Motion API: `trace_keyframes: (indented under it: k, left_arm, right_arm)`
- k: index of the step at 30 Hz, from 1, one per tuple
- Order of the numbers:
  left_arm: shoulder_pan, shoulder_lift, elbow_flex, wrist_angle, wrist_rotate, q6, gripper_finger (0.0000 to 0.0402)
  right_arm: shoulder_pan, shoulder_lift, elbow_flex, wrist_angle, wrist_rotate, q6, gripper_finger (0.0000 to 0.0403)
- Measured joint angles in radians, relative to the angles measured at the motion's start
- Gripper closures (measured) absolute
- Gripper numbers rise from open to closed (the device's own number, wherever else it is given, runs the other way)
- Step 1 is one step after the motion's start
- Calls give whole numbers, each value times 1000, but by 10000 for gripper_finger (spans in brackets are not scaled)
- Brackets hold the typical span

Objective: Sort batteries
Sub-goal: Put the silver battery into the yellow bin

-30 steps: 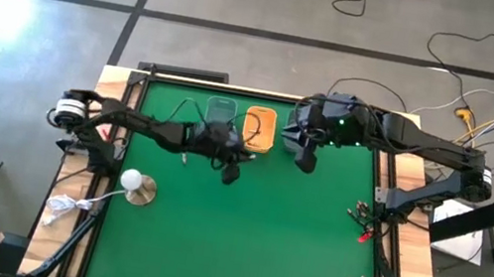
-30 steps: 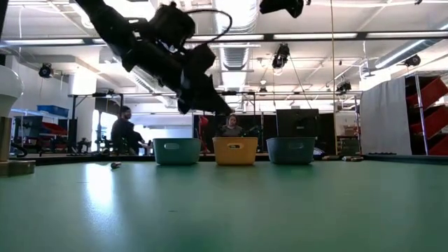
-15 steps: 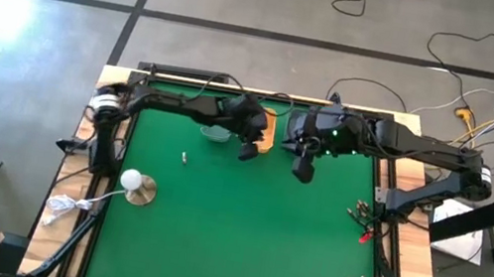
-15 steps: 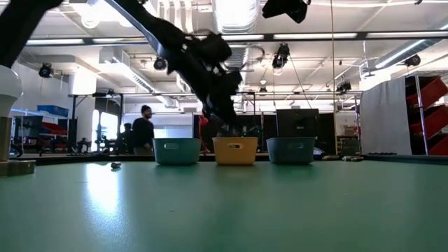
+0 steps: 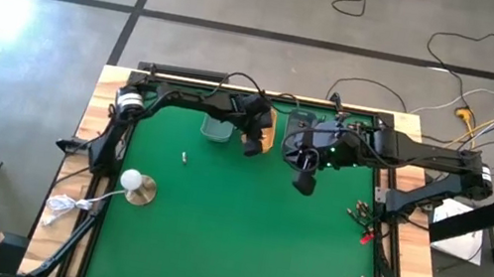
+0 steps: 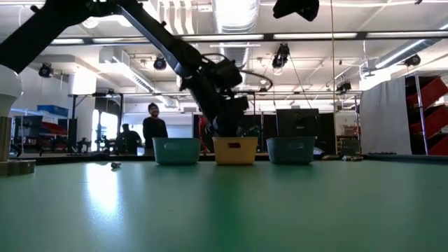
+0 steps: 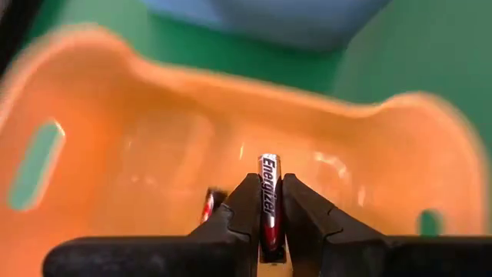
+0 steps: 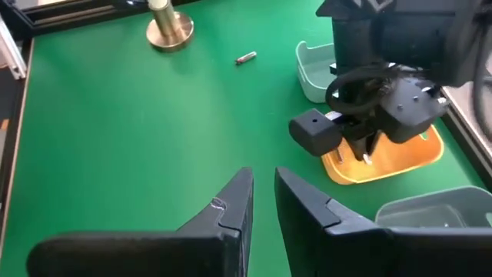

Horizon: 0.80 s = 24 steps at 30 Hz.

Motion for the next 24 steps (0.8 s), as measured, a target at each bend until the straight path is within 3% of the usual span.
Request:
trace_keyframes:
  k: [13, 24]
  left_arm:
    - [-2, 5, -10, -21, 9, -2, 360]
    - [-2, 4, 76, -99, 15, -12, 300]
  right_arm:
    - [0, 0, -1, -1, 2, -14, 353]
    - [0, 0, -1, -1, 27, -18, 353]
